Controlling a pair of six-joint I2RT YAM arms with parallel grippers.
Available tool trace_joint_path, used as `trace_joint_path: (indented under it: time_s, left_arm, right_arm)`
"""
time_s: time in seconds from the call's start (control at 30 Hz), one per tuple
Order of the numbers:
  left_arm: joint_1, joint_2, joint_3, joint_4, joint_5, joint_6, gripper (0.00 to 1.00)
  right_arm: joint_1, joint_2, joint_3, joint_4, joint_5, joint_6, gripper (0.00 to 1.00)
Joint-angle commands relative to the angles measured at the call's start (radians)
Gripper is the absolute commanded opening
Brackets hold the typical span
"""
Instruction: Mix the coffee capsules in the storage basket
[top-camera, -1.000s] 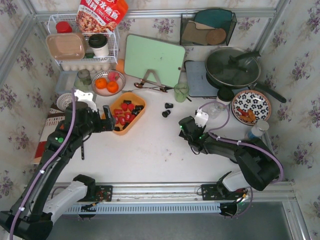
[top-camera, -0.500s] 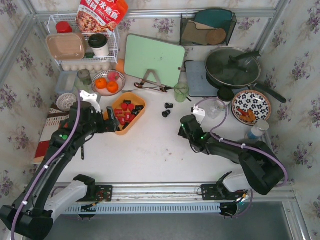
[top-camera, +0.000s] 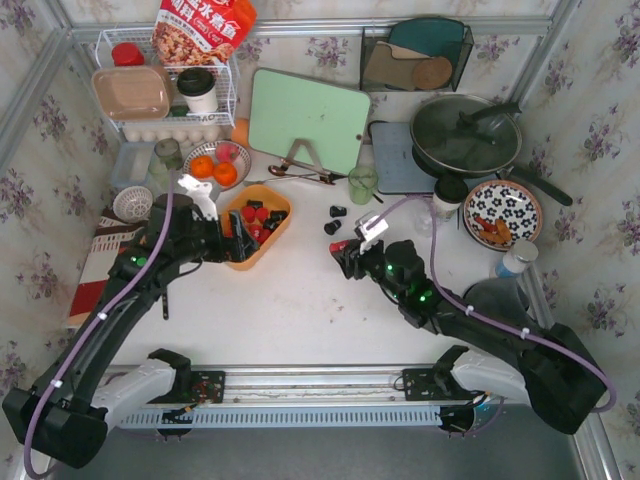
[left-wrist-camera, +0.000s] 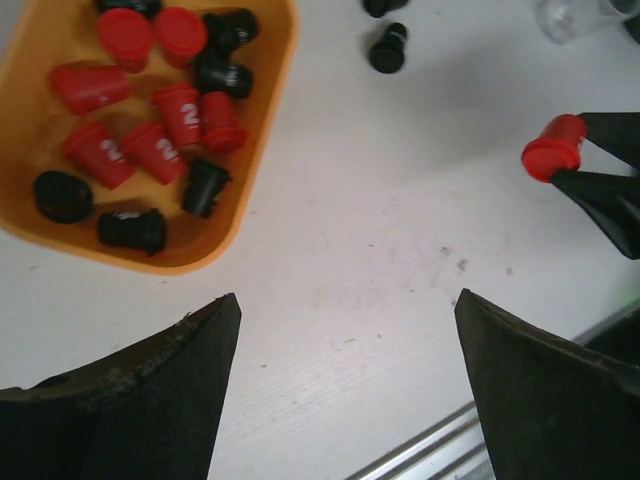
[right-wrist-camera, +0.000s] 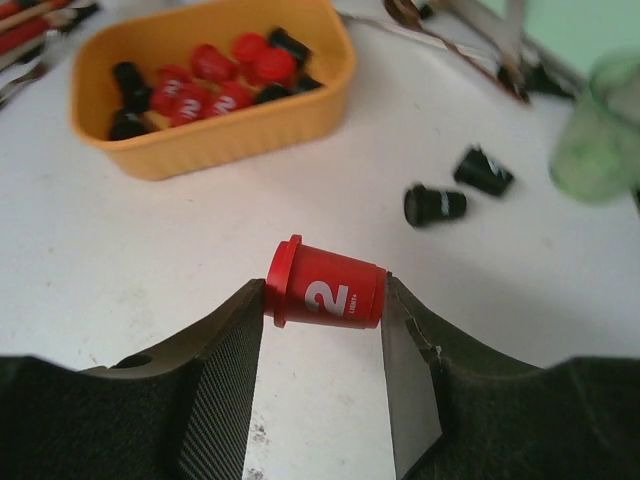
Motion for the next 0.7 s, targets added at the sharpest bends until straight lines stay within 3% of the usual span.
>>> trace_joint_path:
  time_s: [0.0, 0.13, 0.27, 0.67]
  left_arm:
    - [-0.039, 0.035, 0.021, 0.069, 0.106, 0.006, 0.9]
    - [-0.123, 0.067, 0.032, 0.112, 0.113, 0.04, 0.85]
    - [-0.225, 0.101, 0.039, 0.156, 0.098, 0.077, 0.79]
    - [-0.391, 0.227, 0.078, 0.286, 0.066, 0.063, 0.74]
  right_arm:
    - [0.014, -0.052, -0.041, 0.188, -0.17, -0.283, 0.22]
    - [0.027, -0.074, -0.102, 0.303, -0.295, -0.458, 0.24]
    - [0.066, -0.098, -0.154, 0.39, -0.342, -0.607, 0.38]
    - [0.162, -0.134, -0.164, 0.359, -0.291, -0.723, 0.35]
